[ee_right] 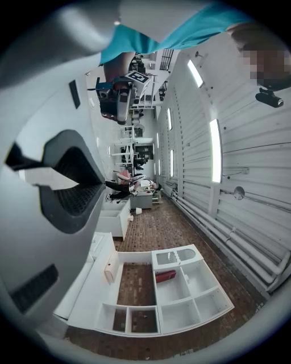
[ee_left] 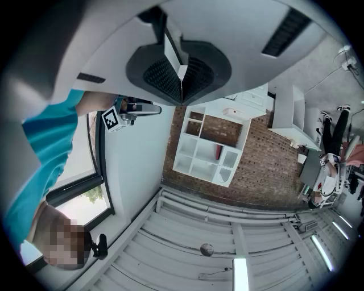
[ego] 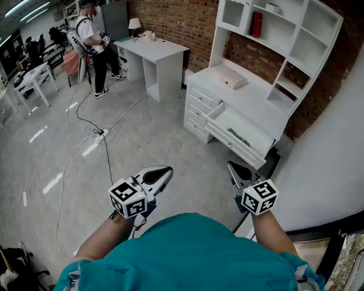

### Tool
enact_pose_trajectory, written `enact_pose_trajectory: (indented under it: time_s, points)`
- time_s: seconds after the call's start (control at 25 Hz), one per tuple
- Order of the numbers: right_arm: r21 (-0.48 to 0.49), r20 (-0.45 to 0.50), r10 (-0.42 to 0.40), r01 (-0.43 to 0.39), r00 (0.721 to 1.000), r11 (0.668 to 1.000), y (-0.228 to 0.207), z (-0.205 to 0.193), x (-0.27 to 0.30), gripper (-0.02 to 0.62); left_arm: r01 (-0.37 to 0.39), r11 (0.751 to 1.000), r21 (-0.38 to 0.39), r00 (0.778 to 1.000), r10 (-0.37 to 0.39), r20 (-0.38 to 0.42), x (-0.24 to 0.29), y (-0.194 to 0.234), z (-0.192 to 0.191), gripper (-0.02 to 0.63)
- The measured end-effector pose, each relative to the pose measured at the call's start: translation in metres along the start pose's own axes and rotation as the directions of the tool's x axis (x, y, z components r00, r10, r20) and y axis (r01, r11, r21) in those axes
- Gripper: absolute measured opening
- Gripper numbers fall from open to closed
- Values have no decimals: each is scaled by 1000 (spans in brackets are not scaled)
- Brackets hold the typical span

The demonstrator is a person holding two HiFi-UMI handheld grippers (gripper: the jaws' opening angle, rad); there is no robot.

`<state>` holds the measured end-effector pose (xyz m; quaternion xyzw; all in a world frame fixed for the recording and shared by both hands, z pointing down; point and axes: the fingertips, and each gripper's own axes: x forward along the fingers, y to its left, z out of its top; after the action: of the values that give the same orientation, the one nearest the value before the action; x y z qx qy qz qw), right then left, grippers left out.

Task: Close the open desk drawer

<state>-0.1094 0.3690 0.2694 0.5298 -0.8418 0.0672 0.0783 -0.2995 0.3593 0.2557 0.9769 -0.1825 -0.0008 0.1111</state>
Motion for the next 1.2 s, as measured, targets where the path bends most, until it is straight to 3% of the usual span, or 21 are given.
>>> enact_pose_trajectory:
  time_s: [0.68,1.2]
  points:
    - [3,3,-45,45,999,999,9,8,20,21,31,999,-10,1000,-31,-1,-16,19,5,17]
    - [8,3,-65,65,998,998,61,18,64,21,49,999,-11,999,-49,4,-72,64,13,17]
